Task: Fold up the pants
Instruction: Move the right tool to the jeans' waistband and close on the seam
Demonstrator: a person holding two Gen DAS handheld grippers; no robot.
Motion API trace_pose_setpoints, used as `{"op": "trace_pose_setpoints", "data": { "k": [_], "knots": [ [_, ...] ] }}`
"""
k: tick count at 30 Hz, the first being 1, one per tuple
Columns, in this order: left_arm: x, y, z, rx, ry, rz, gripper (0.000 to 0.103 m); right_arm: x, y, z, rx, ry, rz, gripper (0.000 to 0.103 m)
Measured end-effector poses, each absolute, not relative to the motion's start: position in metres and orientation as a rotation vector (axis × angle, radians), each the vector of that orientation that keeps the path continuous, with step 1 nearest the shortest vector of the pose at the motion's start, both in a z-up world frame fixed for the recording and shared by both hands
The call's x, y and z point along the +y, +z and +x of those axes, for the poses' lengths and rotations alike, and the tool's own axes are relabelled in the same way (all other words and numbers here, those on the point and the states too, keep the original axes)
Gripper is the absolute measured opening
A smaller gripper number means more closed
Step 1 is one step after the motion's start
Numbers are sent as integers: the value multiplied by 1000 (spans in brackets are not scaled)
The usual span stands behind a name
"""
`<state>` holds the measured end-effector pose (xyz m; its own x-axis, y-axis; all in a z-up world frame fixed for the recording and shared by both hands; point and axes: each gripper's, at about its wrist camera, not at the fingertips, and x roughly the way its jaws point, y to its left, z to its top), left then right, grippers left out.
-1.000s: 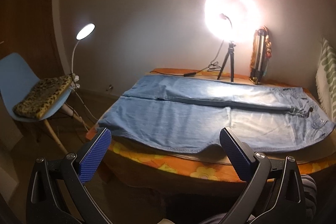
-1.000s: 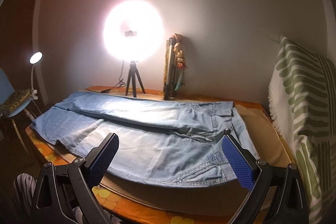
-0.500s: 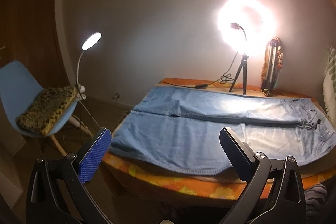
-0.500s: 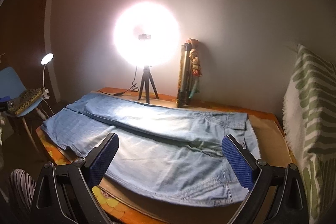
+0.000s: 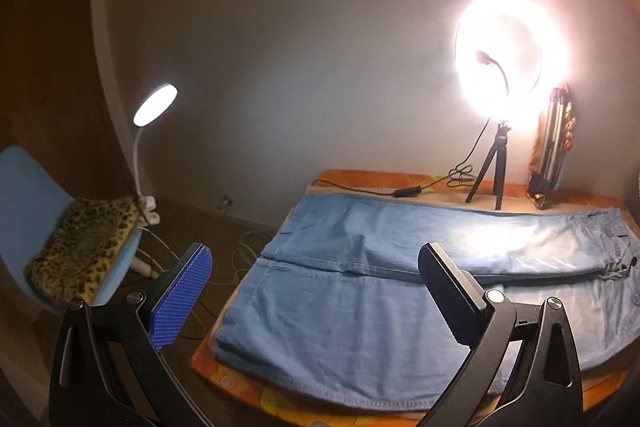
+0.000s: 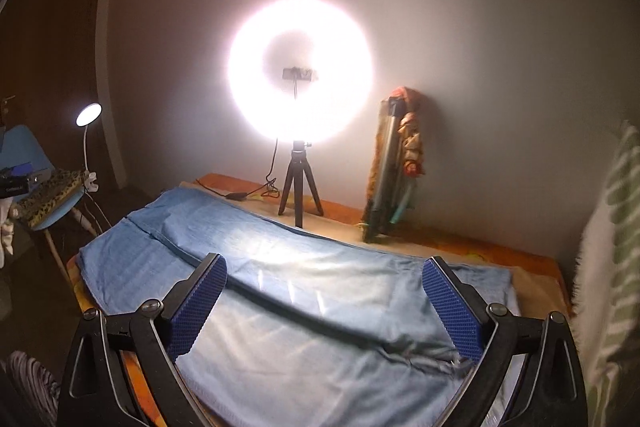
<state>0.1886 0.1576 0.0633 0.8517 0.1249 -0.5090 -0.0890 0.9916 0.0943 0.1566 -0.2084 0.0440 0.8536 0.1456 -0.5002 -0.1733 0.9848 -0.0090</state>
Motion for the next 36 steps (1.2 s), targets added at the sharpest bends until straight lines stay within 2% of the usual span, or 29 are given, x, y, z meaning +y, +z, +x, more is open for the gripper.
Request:
{"op": "trace_pose_setpoints", "data": {
  "k": [10, 13, 16, 18, 19, 31, 36],
  "knots": [
    [144, 25, 279, 657, 88, 113, 98, -204, 4, 269, 634, 234, -51, 99],
    [136, 7, 307, 700, 60, 98, 93, -199, -18, 306, 669, 245, -104, 99],
    [128, -13, 333, 738, 31, 90, 92, -197, -45, 344, 723, 257, -147, 93],
    [118, -29, 350, 769, 12, 91, 91, -194, -68, 371, 771, 287, -178, 84],
    [115, -36, 357, 782, 4, 93, 90, -191, -77, 381, 787, 298, -192, 83],
    [80, -106, 426, 896, -57, 146, 84, -164, -146, 461, 849, 383, -318, 82],
    [77, -127, 442, 925, -69, 155, 77, -155, -164, 481, 881, 434, -351, 83]
  ]
}}
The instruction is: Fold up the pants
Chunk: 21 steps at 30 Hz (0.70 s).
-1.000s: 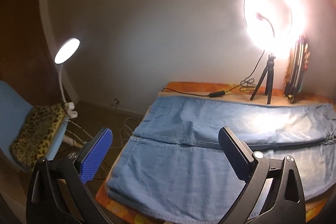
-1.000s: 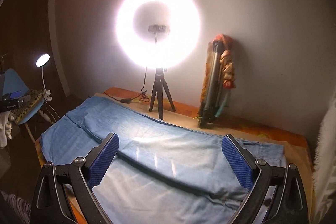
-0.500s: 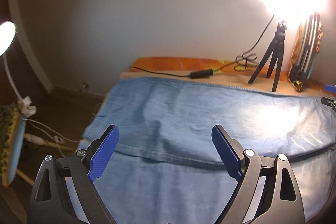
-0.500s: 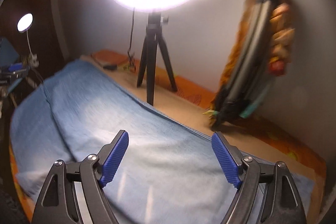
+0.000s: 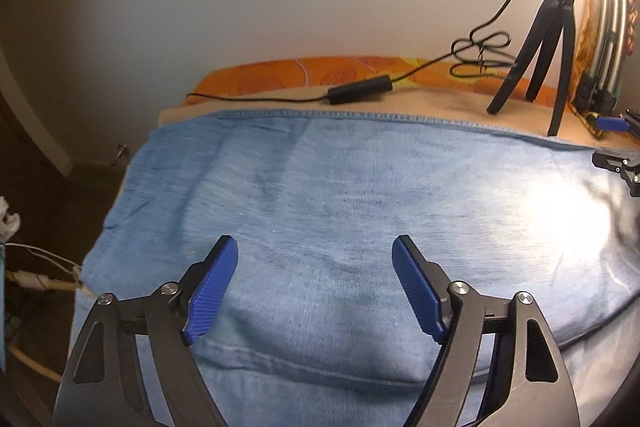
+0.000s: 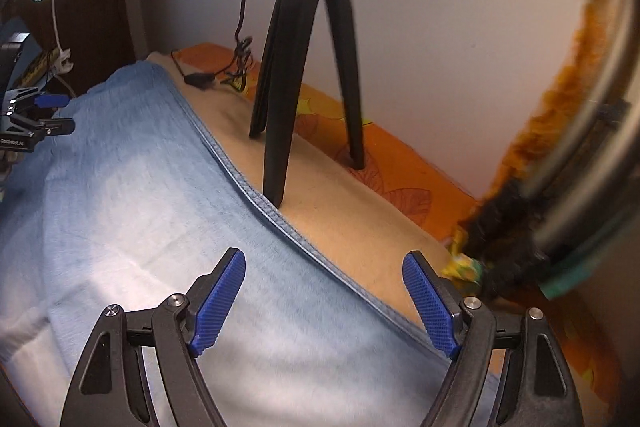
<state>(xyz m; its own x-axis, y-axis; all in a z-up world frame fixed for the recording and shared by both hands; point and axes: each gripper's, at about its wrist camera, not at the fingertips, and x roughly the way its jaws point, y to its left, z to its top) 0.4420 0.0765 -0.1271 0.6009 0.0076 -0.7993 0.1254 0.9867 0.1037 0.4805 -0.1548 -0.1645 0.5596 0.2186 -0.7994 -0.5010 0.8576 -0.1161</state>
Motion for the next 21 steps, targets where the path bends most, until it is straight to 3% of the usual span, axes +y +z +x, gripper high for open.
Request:
{"op": "trace_pose_setpoints", "data": {
  "k": [7, 9, 11, 13, 15, 17, 21],
  "knots": [
    [85, -149, 457, 964, -64, 121, 77, -148, -189, 502, 933, 475, -345, 84],
    [87, -153, 461, 969, -63, 112, 77, -150, -191, 504, 942, 506, -309, 80],
    [90, -155, 464, 977, -66, 90, 77, -151, -193, 505, 938, 544, -270, 67],
    [92, -156, 466, 982, -68, 76, 77, -153, -194, 502, 934, 561, -264, 46],
    [94, -156, 468, 981, -68, 62, 77, -152, -192, 500, 944, 563, -256, 18],
    [97, -155, 473, 985, -65, 37, 78, -152, -188, 495, 941, 542, -251, 8],
    [104, -149, 483, 1005, -64, -41, 78, -143, -159, 465, 844, 558, -242, 5]
  ]
}}
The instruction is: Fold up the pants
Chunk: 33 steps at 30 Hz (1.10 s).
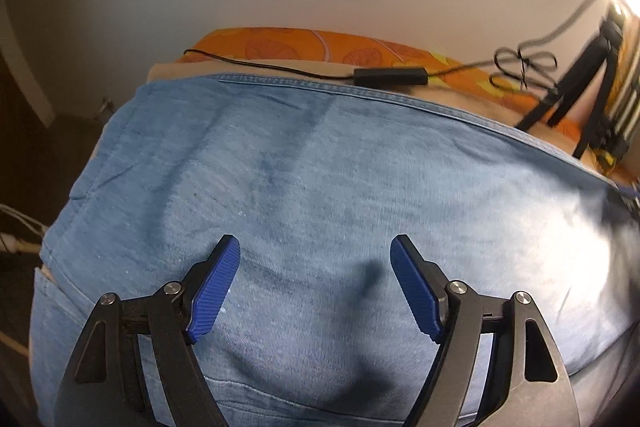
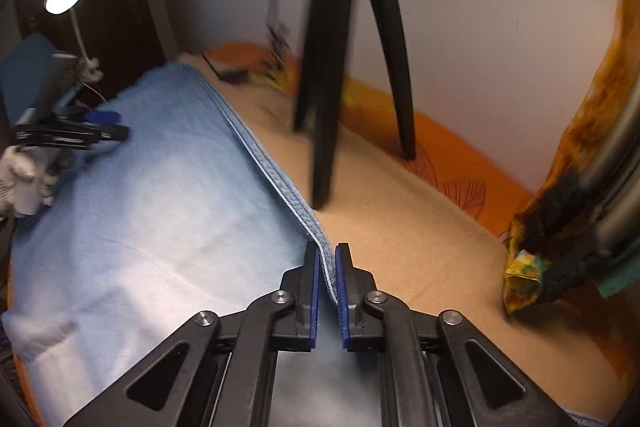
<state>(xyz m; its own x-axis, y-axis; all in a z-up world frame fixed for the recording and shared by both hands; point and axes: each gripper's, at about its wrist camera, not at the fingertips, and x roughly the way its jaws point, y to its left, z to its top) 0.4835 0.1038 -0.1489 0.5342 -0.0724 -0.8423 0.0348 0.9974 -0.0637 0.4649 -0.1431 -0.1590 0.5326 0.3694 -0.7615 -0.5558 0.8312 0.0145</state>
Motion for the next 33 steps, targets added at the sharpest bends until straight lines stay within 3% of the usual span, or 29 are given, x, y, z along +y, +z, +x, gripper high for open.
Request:
{"op": "trace_pose_setpoints", "data": {
  "k": [5, 12, 20, 30, 32, 33],
  "knots": [
    [124, -128, 496, 966, -42, -188, 78, -132, -132, 403, 751, 593, -284, 4],
    [137, -120, 514, 978, -50, -329, 78, -117, -142, 342, 770, 689, -333, 4],
    [111, -133, 537, 1074, -13, -287, 78, -95, -159, 302, 794, 767, -426, 4],
    [134, -164, 560, 1121, 153, -333, 78, -84, -152, 268, 794, 798, -482, 4],
    [138, -164, 557, 1084, 165, -344, 77, -84, -151, 268, 794, 798, -480, 4],
    [140, -165, 555, 1070, 166, -347, 69, -85, -151, 268, 795, 797, -480, 4]
  ]
}}
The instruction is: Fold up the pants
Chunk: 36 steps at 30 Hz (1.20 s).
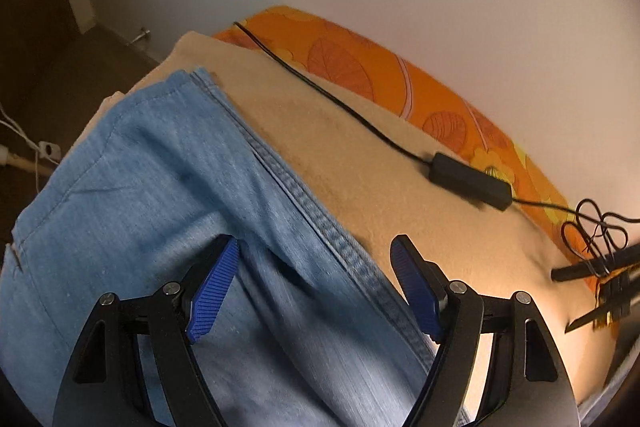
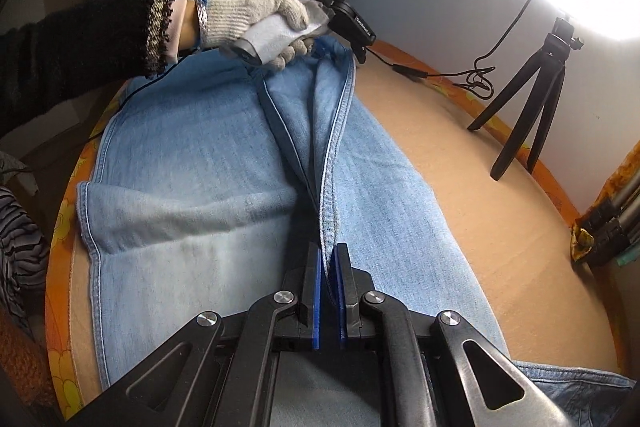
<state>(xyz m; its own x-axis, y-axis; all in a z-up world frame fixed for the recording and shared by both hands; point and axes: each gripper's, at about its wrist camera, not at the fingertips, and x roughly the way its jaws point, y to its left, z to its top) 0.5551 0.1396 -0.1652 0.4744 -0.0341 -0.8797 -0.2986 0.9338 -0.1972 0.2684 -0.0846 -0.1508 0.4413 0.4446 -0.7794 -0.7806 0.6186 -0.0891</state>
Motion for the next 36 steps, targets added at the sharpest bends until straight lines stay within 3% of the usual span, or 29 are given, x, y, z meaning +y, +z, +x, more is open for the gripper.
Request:
{"op": "trace_pose_setpoints", "data": {
  "k": [1, 3, 6, 14, 22, 27, 36],
  "knots": [
    [141, -165, 553, 1058, 171, -341, 61, -84, -152, 270, 795, 796, -481, 4],
    [147, -164, 548, 1035, 190, -317, 14, -84, -151, 270, 794, 787, -483, 4],
    [165, -161, 537, 992, 167, -389, 7, -84, -149, 271, 791, 763, -480, 3],
    [196, -100, 479, 843, 88, -415, 6, -90, -111, 273, 730, 643, -458, 2],
    [236, -54, 370, 752, 16, -429, 6, -82, -72, 227, 708, 640, -481, 2],
    [251, -63, 300, 745, 19, -409, 6, -72, -78, 183, 784, 690, -513, 2],
    [275, -129, 226, 825, 51, -529, 6, -45, -131, 132, 973, 756, -613, 2]
  ]
}}
